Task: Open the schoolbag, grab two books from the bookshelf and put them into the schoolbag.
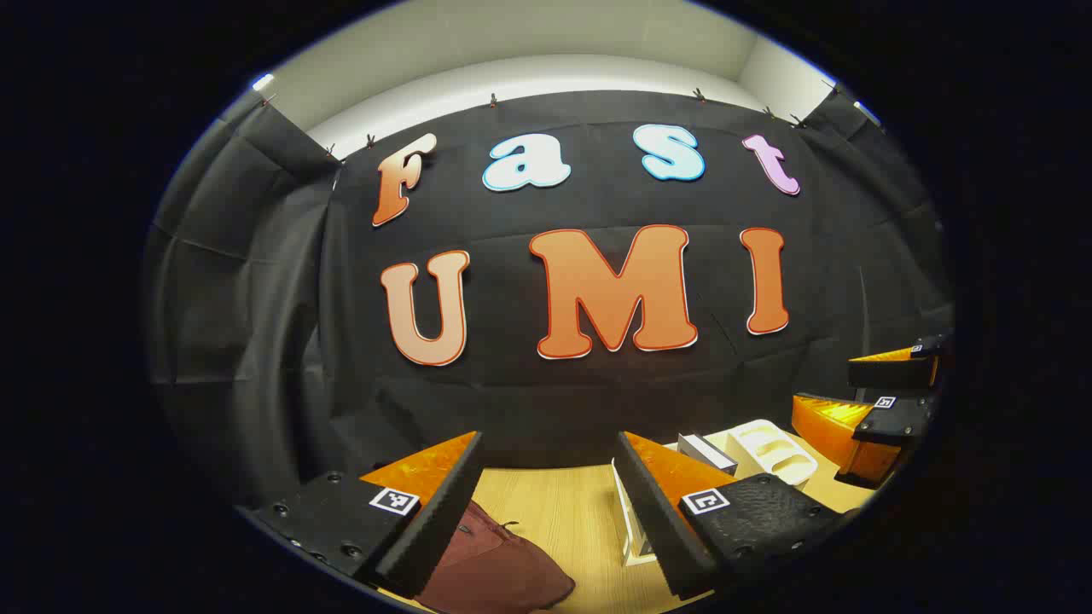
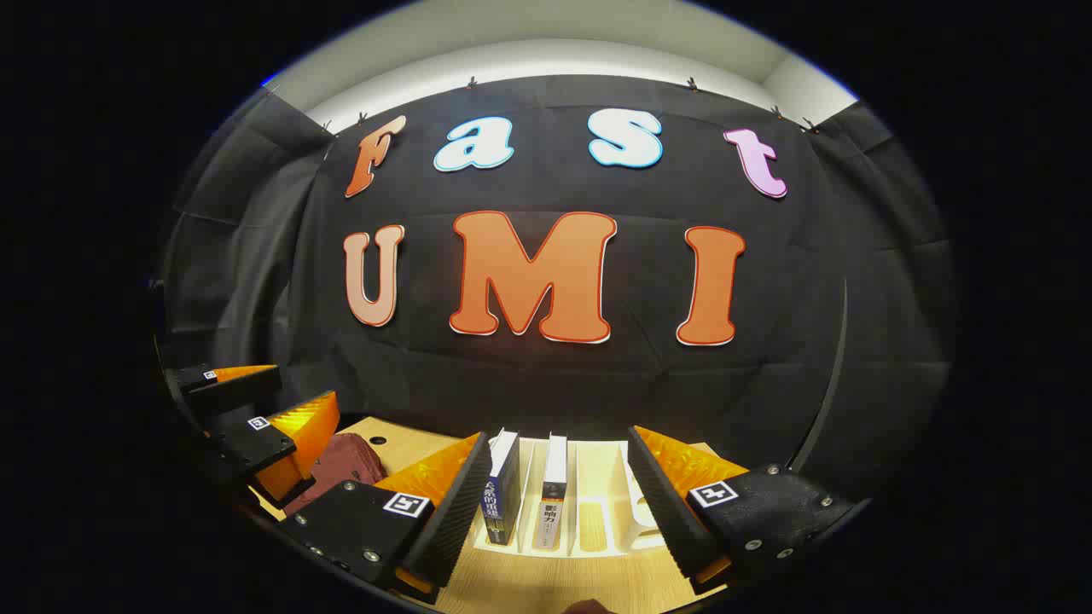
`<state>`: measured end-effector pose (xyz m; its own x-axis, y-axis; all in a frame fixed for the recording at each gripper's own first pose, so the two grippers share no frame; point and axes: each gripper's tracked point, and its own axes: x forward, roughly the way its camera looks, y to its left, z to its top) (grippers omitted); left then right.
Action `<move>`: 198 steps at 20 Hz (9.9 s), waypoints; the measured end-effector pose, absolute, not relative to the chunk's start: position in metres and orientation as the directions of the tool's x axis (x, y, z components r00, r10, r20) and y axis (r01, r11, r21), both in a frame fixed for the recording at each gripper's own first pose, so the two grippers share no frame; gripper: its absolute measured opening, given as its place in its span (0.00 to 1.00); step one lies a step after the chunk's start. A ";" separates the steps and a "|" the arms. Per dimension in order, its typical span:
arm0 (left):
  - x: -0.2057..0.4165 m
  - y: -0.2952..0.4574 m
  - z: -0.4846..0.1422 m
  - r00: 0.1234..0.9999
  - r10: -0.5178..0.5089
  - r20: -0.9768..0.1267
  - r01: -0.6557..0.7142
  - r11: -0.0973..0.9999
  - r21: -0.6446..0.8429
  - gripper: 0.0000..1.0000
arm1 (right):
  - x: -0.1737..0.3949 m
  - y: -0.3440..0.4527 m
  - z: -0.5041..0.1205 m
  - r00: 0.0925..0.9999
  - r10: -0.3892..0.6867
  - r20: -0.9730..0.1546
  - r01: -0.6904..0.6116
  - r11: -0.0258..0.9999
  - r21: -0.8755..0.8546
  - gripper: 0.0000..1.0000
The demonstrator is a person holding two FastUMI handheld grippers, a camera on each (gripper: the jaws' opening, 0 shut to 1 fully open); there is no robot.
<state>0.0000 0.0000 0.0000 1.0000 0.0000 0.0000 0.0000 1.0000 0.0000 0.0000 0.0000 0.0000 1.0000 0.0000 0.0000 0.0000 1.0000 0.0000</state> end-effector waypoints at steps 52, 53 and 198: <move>0.001 -0.008 -0.030 0.997 -0.013 -0.076 0.019 0.997 0.077 0.96 | -0.001 -0.023 -0.016 0.998 -0.049 -0.029 0.050 0.999 0.019 0.95; 0.002 -0.007 -0.035 0.996 -0.010 -0.086 0.018 0.996 0.086 0.96 | -0.001 -0.023 -0.016 0.998 -0.050 -0.031 0.051 0.999 0.018 0.95; 0.094 0.155 -0.223 0.310 -0.417 -0.854 0.677 0.728 -0.109 0.09 | 0.043 0.155 -0.090 0.386 0.352 -0.853 0.106 0.901 0.420 0.39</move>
